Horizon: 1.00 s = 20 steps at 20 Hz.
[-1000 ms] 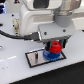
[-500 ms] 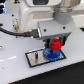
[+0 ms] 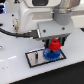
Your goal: Insert the blue gear onto the right peg, followed by the red gear
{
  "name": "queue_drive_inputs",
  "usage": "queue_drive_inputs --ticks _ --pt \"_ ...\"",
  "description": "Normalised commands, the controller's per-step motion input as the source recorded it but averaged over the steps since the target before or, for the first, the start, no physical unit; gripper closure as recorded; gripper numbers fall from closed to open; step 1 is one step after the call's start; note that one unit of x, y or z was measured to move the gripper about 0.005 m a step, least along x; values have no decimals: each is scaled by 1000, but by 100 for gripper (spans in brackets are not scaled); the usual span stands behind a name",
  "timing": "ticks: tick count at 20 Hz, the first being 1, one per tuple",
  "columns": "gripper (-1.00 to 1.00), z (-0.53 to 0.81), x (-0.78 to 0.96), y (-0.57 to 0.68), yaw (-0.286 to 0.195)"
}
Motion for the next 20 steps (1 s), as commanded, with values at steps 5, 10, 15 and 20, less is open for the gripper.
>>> queue_drive_inputs --ticks 5,10,15,20 --pt "100 -42 190 -56 0" --pt "100 125 122 -22 0" --pt "100 354 314 -48 0" --pt "100 166 175 -40 0"
